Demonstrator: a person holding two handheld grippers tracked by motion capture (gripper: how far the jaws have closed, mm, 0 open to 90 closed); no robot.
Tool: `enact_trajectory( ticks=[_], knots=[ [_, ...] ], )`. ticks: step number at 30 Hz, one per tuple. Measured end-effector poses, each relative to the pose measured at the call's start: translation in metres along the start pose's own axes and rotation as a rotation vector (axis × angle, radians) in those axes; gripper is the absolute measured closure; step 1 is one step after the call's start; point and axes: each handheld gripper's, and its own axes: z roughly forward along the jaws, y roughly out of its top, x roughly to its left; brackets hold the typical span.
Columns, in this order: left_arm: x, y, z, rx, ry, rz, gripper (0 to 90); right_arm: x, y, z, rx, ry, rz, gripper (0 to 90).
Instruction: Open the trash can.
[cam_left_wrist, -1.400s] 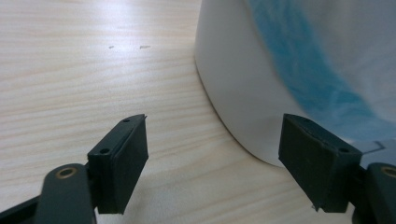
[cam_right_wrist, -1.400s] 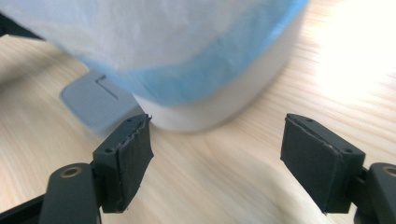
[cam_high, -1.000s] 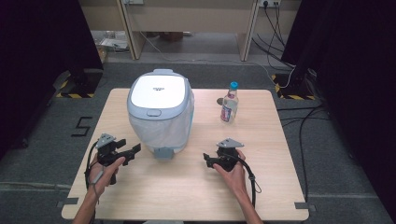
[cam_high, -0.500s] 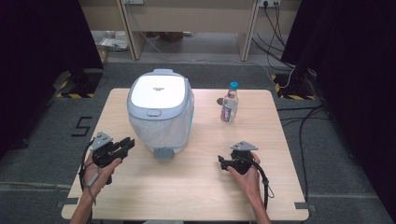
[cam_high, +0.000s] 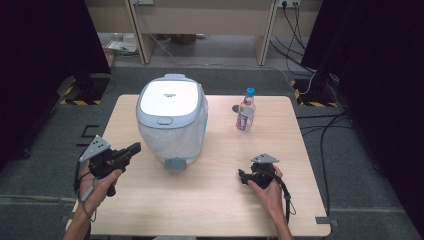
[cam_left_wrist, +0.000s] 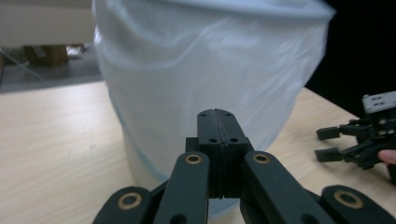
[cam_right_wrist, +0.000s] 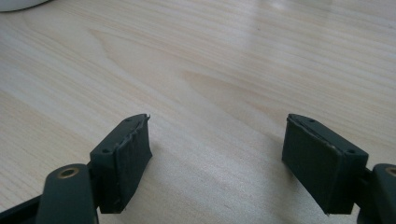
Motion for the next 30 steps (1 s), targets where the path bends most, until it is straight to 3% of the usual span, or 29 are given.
enact_trajectory(
  ticks=[7, 15, 23, 30],
  knots=[
    [-0.013, 0.027, -0.002, -0.023, -0.062, 0.026, 89.6, 0.0, 0.0, 0.0, -0.001, -0.003, 0.0, 22.7],
    [-0.02, 0.046, 0.005, -0.028, -0.091, 0.038, 89.6, 0.0, 0.0, 0.0, 0.004, -0.005, 0.001, 22.3],
    [-0.034, 0.066, 0.021, -0.043, -0.112, 0.082, 89.5, 0.0, 0.0, 0.0, 0.004, -0.006, 0.003, 22.0],
    [-0.035, 0.074, 0.04, -0.031, -0.096, 0.093, 89.3, 0.0, 0.0, 0.0, 0.004, -0.006, 0.0, 22.0]
  ],
)
